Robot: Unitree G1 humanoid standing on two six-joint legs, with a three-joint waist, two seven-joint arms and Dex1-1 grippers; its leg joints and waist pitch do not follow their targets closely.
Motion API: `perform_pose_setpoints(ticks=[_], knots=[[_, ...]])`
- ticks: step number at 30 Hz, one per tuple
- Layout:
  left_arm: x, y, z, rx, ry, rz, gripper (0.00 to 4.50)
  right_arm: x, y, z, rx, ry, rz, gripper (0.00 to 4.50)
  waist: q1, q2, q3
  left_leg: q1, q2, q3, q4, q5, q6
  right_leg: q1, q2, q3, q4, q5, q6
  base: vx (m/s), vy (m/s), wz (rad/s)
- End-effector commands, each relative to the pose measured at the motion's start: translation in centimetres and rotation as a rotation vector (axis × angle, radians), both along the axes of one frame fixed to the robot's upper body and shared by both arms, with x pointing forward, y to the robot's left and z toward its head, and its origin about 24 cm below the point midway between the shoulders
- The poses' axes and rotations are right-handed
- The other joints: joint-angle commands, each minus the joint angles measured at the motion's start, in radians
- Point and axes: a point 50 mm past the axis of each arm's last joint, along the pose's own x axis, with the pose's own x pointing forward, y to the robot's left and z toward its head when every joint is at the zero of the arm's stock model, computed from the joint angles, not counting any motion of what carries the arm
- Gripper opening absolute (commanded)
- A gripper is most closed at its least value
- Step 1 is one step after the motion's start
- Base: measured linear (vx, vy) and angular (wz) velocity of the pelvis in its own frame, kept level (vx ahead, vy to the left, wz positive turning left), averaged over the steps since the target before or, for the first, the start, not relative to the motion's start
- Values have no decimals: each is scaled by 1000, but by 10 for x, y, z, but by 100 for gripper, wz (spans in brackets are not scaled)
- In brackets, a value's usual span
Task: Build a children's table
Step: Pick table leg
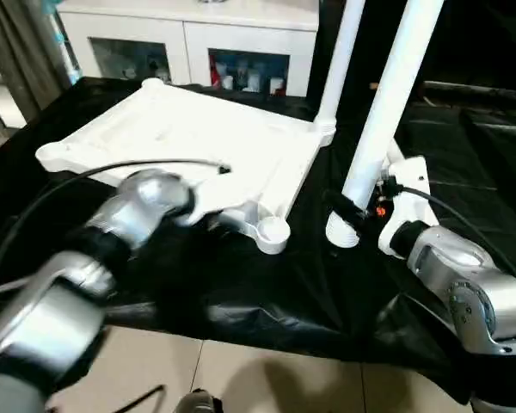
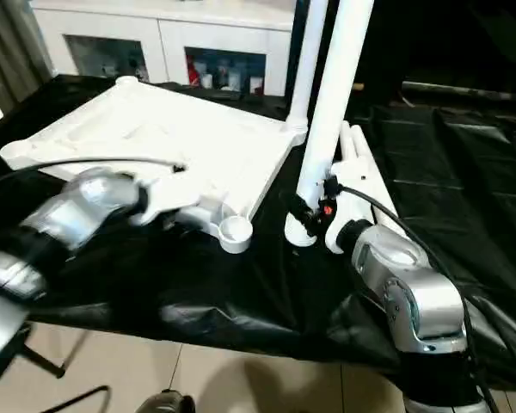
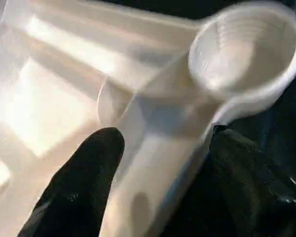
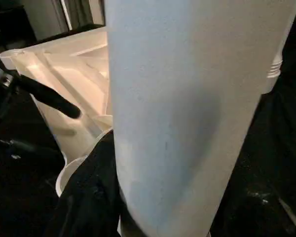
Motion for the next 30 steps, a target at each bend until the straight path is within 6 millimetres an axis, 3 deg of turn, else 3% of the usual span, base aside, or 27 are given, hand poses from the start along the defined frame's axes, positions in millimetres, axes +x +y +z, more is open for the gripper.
perform_pose_setpoints(ticks=[1, 8, 16, 28, 30], knots=[[2, 4, -2, 30, 1, 5, 330, -1, 0, 8, 3, -38, 2, 189, -7, -5, -87, 30, 22, -10, -75, -305, -61, 40, -48, 29, -75, -284, -164, 0, 0, 0], [6, 12, -17, 107, 25, 69, 330, -3, 0, 8, 1, -38, 11, 189, -21, -4, -90, 29, 20, -10, -72, -288, -43, 45, -46, 27, -75, -243, -185, 0, 0, 0], [7, 14, -17, 116, 50, 77, 261, -3, 0, 9, 1, -39, 13, 189, -22, -1, -89, 33, 23, -10, -72, -292, -32, 44, -46, 27, -72, -202, -222, 0, 0, 0], [3, 12, -15, 150, 178, -13, 173, -1, 3, 8, -9, -36, 41, 189, -20, -3, -86, 32, 24, -10, -74, -293, -24, 47, -49, 26, -72, -202, -234, 0, 0, 0], [3, 12, -16, 155, 179, -14, 141, -2, 3, 7, -11, -35, 42, 189, -20, -2, -87, 32, 24, -10, -74, -293, -24, 47, -49, 27, -71, -199, -235, 0, 0, 0]])
